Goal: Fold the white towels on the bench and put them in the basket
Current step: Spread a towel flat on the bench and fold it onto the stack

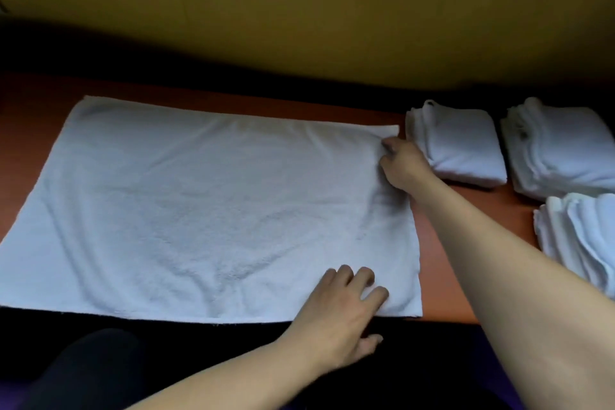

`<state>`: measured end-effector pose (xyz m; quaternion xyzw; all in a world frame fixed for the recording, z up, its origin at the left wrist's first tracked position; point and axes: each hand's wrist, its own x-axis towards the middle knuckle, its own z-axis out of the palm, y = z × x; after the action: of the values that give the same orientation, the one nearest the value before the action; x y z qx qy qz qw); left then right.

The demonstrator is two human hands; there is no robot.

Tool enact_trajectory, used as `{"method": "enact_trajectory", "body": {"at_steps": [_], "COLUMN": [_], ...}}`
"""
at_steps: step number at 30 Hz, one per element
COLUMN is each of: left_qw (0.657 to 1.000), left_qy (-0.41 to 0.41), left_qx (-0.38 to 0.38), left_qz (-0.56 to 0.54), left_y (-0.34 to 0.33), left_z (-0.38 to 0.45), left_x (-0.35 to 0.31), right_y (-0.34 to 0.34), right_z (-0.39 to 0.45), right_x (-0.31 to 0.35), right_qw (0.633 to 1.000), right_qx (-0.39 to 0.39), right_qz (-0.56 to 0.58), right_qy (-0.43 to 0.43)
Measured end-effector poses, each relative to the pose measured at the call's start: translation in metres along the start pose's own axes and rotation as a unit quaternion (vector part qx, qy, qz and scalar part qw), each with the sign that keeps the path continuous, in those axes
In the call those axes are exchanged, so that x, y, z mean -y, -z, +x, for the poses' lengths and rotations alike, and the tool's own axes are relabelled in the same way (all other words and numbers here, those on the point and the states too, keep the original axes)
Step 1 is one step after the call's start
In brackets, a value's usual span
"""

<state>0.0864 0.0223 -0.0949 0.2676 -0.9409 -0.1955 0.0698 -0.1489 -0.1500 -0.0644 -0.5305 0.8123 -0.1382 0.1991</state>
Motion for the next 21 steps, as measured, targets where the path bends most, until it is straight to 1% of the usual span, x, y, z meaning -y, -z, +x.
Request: {"method": "enact_trajectory", "body": {"at_steps": [3, 5, 8, 10, 11, 13, 17, 19, 21], "left_qw": [0.997, 0.996, 0.996, 0.995, 0.989, 0.970, 0.938, 0.920, 0.894], "left_qy": [0.009, 0.002, 0.014, 0.068, 0.099, 0.149, 0.175, 0.197, 0.217], "left_qx": [-0.023, -0.051, -0.059, -0.073, -0.084, -0.092, -0.107, -0.110, -0.129], "left_qz": [0.067, 0.079, 0.060, -0.014, -0.069, -0.166, -0.278, -0.319, -0.370], "left_y": [-0.009, -0.011, -0.007, -0.002, 0.001, 0.010, 0.029, 0.036, 0.046], "left_z": [0.006, 0.008, 0.005, 0.005, 0.005, 0.005, 0.004, 0.003, 0.001], "left_x": [-0.005, -0.003, -0.001, -0.004, -0.009, -0.023, -0.058, -0.069, -0.078], "right_y": [-0.001, 0.002, 0.014, 0.028, 0.036, 0.052, 0.075, 0.083, 0.092], "right_z": [-0.006, -0.007, -0.003, 0.000, 0.000, -0.002, -0.013, -0.020, -0.029], "right_x": [-0.006, -0.006, -0.007, -0.007, -0.007, -0.009, -0.025, -0.030, -0.026], "right_qw": [0.998, 0.994, 0.985, 0.977, 0.977, 0.981, 0.978, 0.970, 0.956], "right_qx": [-0.021, -0.068, -0.148, -0.190, -0.195, -0.188, -0.187, -0.197, -0.201], "right_qz": [-0.052, -0.075, -0.062, -0.061, -0.045, 0.012, 0.092, 0.143, 0.206], "right_qy": [0.036, 0.049, 0.060, 0.073, 0.074, 0.050, 0.000, -0.030, -0.061]}}
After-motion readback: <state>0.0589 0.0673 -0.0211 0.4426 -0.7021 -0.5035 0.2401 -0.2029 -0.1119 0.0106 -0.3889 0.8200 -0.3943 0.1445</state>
